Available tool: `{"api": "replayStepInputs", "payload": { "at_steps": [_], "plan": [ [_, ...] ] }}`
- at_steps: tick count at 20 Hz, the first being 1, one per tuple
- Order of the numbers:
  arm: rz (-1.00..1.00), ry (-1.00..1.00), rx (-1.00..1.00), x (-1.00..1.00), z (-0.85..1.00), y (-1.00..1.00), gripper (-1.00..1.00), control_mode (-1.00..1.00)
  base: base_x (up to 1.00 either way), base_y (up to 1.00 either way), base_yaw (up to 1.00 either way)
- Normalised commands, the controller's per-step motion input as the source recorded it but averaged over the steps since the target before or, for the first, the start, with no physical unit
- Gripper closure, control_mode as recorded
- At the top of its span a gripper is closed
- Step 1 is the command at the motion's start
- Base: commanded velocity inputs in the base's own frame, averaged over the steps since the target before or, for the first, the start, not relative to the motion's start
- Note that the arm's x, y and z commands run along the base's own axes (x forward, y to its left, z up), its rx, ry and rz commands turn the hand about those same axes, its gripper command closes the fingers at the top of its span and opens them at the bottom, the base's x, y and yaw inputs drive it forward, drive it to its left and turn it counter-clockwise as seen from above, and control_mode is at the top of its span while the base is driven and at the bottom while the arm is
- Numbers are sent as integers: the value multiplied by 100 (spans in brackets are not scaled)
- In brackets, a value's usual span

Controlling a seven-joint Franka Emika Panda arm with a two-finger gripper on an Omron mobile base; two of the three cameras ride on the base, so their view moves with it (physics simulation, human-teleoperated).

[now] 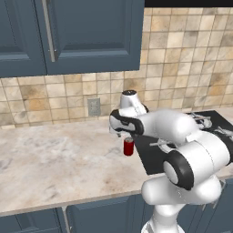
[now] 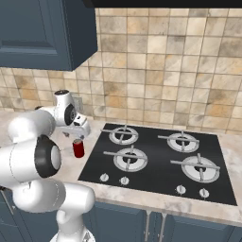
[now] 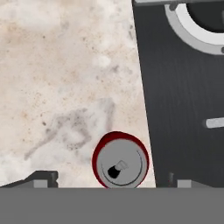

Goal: Four empty soda cans are scattered around the kitchen. Gather all the cans and cluster them next to the stove for recycling.

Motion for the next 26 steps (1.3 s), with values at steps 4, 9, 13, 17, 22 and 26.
{"api": "replayStepInputs", "payload": {
  "at_steps": [4, 9, 13, 17, 22, 26],
  "plan": [
    [0, -1, 0, -58, 29, 0, -100, -100, 0, 0, 0],
    [0, 0, 0, -67, 0, -4, -100, -100, 0, 0, 0],
    [0, -1, 0, -71, 4, 0, -100, -100, 0, 0, 0],
    [0, 0, 0, -71, 4, 1, -100, -100, 0, 0, 0],
    [0, -1, 0, -66, 17, 0, -100, -100, 0, 0, 0],
    [0, -4, 0, -71, 6, 0, -100, -100, 0, 0, 0]
  ]
}}
